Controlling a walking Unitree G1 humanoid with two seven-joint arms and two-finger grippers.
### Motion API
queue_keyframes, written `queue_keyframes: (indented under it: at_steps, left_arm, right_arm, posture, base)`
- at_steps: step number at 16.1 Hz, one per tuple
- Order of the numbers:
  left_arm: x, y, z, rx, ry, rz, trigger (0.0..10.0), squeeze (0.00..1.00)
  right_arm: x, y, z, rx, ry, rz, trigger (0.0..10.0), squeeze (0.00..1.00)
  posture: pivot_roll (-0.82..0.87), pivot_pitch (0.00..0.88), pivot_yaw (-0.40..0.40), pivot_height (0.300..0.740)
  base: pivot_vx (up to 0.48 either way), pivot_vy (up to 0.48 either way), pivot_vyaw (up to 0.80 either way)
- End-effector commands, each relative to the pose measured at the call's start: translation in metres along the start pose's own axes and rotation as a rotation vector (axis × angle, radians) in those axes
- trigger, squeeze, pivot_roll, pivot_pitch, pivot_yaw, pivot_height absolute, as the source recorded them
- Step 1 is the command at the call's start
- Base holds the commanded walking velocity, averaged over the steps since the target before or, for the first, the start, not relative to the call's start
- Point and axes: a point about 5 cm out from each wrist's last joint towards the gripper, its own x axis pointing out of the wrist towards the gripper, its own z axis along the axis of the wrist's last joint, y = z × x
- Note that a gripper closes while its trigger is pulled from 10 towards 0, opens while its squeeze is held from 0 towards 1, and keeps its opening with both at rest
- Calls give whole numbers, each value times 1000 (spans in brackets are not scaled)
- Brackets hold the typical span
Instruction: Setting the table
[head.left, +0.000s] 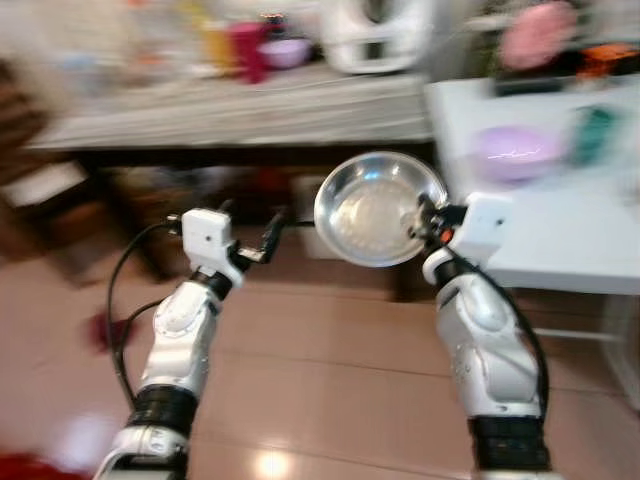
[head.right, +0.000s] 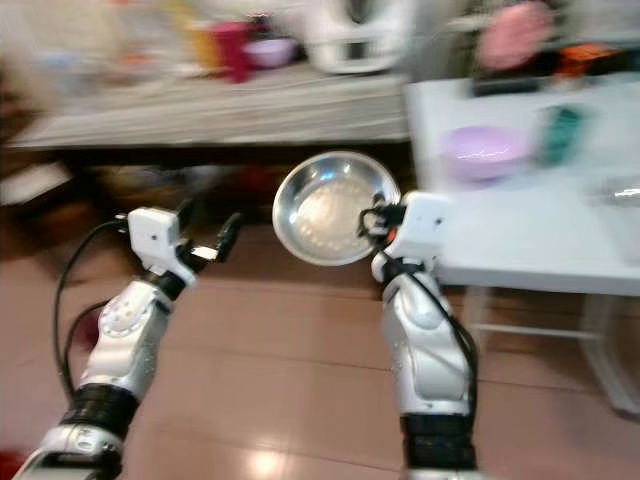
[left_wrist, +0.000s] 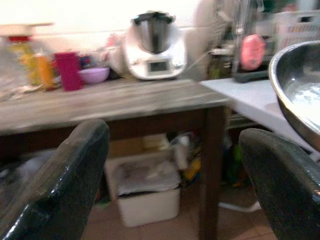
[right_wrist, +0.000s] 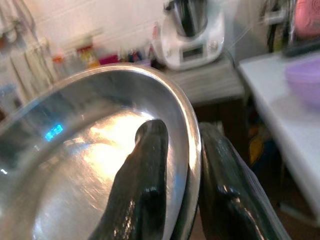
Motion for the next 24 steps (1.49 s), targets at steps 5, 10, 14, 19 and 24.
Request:
queue_keyframes:
  at_steps: [5, 10, 14, 19, 24]
  left_arm:
    - [-1, 2, 3, 9, -12, -13, 10000, 0]
    - [-3, 0, 3, -7, -23, -25, 10000, 0]
    - [-2, -4, 3, -25, -31, -36, 10000, 0]
    - [-1, -5, 3, -26, -30, -37, 10000, 0]
    - [0, -5, 1, 1, -11, -9, 10000, 0]
  right_arm:
    - [3, 3, 3, 17, -25, -9, 10000, 0]
    - [2, 1, 2, 28, -19, -18, 10000, 0]
    - [2, 1, 2, 28, -18, -17, 10000, 0]
    - [1, 2, 2, 3, -25, -4, 10000, 0]
    - [0, -1, 1, 0, -19, -11, 10000, 0]
  posture:
    - [-253, 0, 112, 740]
    - [-256, 0, 106, 740]
    - [-258, 0, 105, 740]
    - [-262, 0, 106, 740]
    - [-266, 7, 108, 740]
  base:
    - [0, 76, 0]
    - [347, 0, 0]
    - [480, 0, -623]
    - [480, 0, 0]
    - [476, 0, 427]
